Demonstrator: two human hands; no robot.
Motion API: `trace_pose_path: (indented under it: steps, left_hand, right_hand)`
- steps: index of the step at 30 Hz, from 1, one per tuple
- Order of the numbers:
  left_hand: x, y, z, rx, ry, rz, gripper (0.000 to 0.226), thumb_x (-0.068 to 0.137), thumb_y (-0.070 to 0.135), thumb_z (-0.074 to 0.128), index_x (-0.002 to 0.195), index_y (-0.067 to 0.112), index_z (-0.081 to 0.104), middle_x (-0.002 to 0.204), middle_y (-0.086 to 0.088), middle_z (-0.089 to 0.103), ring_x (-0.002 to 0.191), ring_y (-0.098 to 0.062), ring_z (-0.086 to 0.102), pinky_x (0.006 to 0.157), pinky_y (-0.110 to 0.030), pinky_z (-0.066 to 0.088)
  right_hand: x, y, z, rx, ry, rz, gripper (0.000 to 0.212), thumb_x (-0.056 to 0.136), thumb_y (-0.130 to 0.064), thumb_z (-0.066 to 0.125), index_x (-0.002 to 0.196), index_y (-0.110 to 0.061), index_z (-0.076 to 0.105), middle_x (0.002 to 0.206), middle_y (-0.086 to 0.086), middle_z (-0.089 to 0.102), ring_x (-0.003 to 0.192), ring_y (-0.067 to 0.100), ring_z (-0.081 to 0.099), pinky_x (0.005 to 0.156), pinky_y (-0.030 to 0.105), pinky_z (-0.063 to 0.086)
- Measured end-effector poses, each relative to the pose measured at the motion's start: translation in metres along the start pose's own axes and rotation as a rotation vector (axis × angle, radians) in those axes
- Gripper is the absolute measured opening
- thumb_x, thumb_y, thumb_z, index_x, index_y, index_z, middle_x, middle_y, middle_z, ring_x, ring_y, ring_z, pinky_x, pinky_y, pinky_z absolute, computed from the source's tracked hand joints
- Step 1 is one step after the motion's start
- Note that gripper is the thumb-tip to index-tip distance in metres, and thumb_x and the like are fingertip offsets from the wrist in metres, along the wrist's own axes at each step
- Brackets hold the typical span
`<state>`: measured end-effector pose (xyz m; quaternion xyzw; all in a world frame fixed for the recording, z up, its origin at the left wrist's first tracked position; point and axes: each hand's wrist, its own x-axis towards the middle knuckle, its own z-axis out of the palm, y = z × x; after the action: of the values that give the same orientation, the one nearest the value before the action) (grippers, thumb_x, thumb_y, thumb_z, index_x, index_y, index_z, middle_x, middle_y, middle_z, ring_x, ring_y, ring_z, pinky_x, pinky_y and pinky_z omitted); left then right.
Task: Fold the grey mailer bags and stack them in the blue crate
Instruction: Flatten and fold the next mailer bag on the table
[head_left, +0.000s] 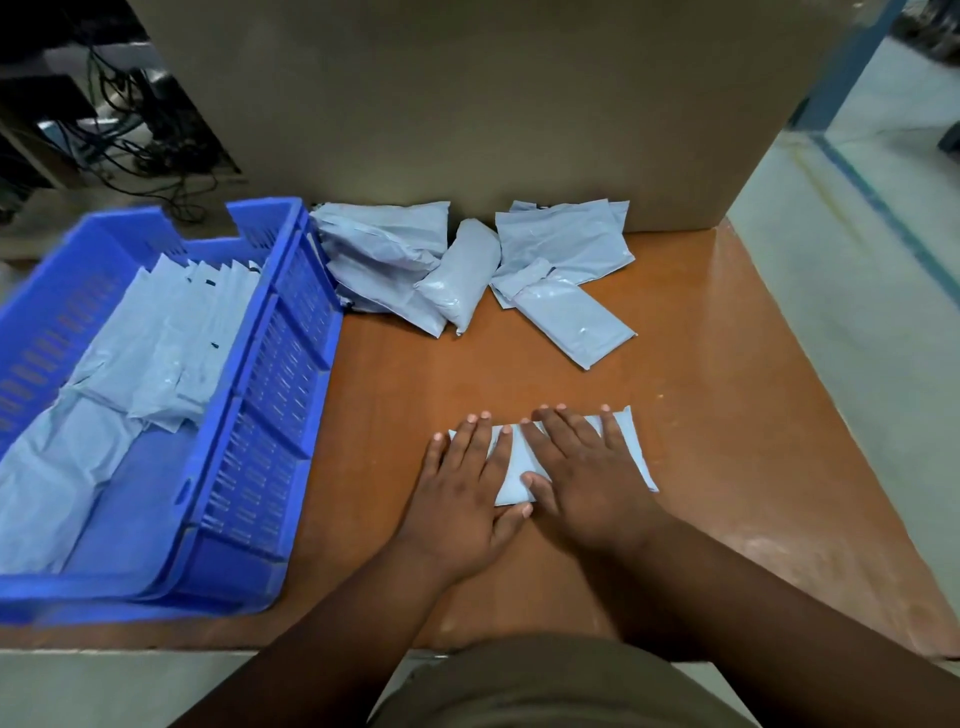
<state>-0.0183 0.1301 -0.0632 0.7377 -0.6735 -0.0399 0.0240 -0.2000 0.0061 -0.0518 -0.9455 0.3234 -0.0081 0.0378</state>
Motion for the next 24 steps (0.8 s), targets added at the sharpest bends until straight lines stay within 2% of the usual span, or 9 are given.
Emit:
trace_pose_path:
  steps: [3, 9, 11, 13, 16, 21, 24]
  left_hand:
    - [0.001, -0.007, 0.002, -0.020, 0.003, 0.024, 0.082, 0.103, 0.074, 0.010, 0.170, 0.028, 0.005, 0.179, -0.002, 0.001, 0.164, -0.020, -0.005, 0.131, -0.055, 0.008]
    - [-0.010, -0.029, 0.003, -0.015, -0.004, 0.095, 0.074, 0.107, 0.069, 0.024, 0.169, 0.030, 0.021, 0.178, 0.001, 0.008, 0.164, -0.016, -0.001, 0.128, -0.061, 0.014]
    - [-0.011, -0.031, -0.002, -0.032, 0.021, 0.092, 0.075, 0.107, 0.068, 0.025, 0.169, 0.026, 0.019, 0.178, 0.001, 0.004, 0.164, -0.016, -0.005, 0.130, -0.059, 0.010]
    - [-0.006, -0.024, -0.011, -0.055, 0.070, 0.098, 0.075, 0.108, 0.065, 0.024, 0.170, 0.023, 0.016, 0.178, 0.001, 0.002, 0.164, -0.015, -0.007, 0.132, -0.053, 0.006]
    - [0.012, 0.004, -0.026, -0.096, 0.099, 0.147, 0.071, 0.109, 0.057, 0.025, 0.169, 0.019, 0.018, 0.178, 0.000, 0.005, 0.163, -0.014, -0.006, 0.133, -0.046, 0.006]
    - [0.047, 0.040, -0.010, -0.012, -0.010, 0.139, 0.070, 0.108, 0.050, 0.018, 0.168, 0.012, 0.023, 0.176, -0.008, 0.017, 0.164, -0.022, 0.006, 0.132, -0.048, 0.007]
    - [0.055, 0.041, -0.001, 0.047, 0.003, 0.132, 0.070, 0.108, 0.050, 0.023, 0.165, 0.011, 0.031, 0.172, -0.010, 0.030, 0.161, -0.027, 0.021, 0.131, -0.053, 0.014]
  right_hand:
    - [-0.003, -0.008, -0.005, 0.024, -0.018, 0.054, 0.067, 0.107, -0.062, 0.020, 0.163, -0.028, 0.034, 0.166, 0.004, 0.040, 0.153, 0.028, 0.037, 0.128, 0.060, 0.015]
    - [-0.022, -0.021, -0.007, 0.080, -0.028, 0.084, 0.069, 0.104, -0.067, 0.028, 0.162, -0.030, 0.037, 0.169, 0.008, 0.035, 0.153, 0.031, 0.036, 0.127, 0.055, 0.023]
    - [-0.024, -0.016, -0.012, 0.076, -0.008, 0.109, 0.070, 0.105, -0.068, 0.026, 0.163, -0.030, 0.034, 0.173, 0.007, 0.028, 0.158, 0.030, 0.028, 0.129, 0.052, 0.019]
    - [-0.020, -0.009, -0.022, 0.034, 0.054, 0.135, 0.069, 0.106, -0.066, 0.026, 0.163, -0.028, 0.034, 0.174, 0.008, 0.025, 0.160, 0.029, 0.022, 0.130, 0.056, 0.012]
    - [-0.006, 0.007, -0.040, 0.000, 0.142, 0.154, 0.065, 0.106, -0.058, 0.032, 0.160, -0.023, 0.041, 0.172, 0.011, 0.029, 0.160, 0.030, 0.022, 0.129, 0.060, 0.012]
    - [0.002, 0.029, -0.014, 0.062, -0.022, 0.102, 0.059, 0.109, -0.051, 0.022, 0.163, -0.028, 0.033, 0.175, 0.004, 0.020, 0.163, 0.025, 0.013, 0.131, 0.056, 0.007]
    - [-0.001, 0.033, 0.000, 0.102, -0.022, 0.137, 0.059, 0.110, -0.052, 0.016, 0.162, -0.031, 0.034, 0.175, 0.002, 0.023, 0.162, 0.024, 0.015, 0.130, 0.057, 0.010]
